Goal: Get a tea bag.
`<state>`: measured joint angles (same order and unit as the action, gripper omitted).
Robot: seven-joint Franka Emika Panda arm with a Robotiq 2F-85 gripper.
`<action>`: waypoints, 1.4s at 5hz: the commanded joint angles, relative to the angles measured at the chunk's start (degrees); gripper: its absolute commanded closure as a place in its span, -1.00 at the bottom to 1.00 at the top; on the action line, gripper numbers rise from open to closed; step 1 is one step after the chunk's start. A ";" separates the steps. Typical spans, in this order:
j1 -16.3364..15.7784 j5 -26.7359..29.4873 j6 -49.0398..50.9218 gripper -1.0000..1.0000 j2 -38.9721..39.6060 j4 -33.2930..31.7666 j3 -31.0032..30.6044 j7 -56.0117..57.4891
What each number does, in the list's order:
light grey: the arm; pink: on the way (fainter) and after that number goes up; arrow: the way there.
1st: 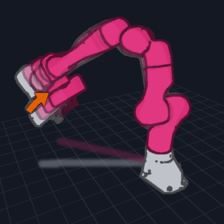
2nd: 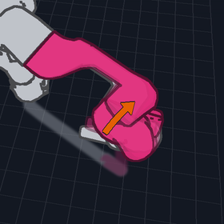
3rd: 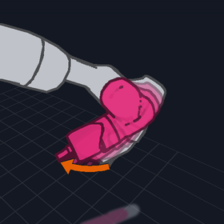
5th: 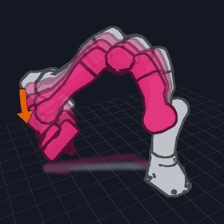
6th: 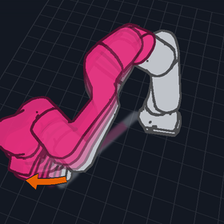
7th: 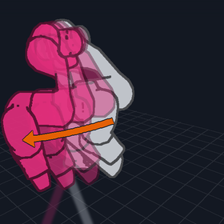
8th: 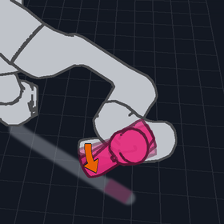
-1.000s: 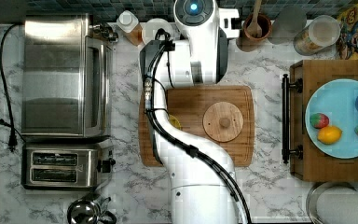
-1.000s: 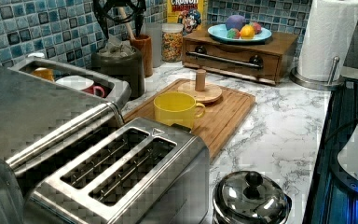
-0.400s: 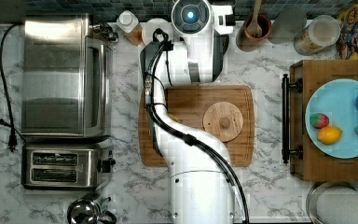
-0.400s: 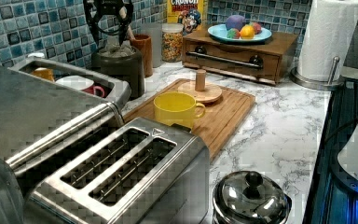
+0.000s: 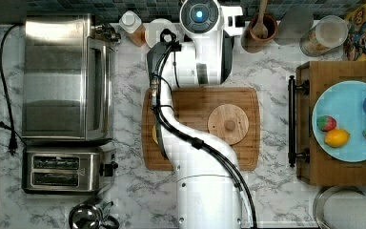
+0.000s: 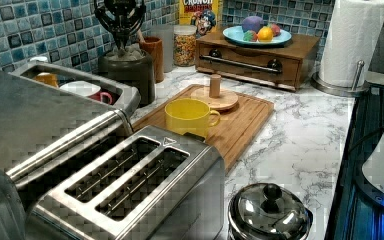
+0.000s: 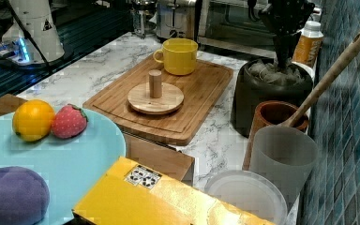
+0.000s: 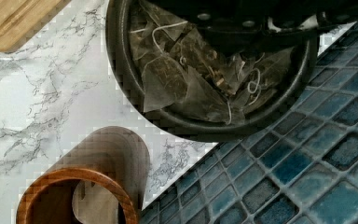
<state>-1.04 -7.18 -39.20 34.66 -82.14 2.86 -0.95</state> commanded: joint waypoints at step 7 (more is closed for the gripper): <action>2.05 7.85 23.51 1.00 -22.66 -12.48 -3.99 9.07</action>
<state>-0.11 -0.84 -17.39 17.81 -88.24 -0.46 4.17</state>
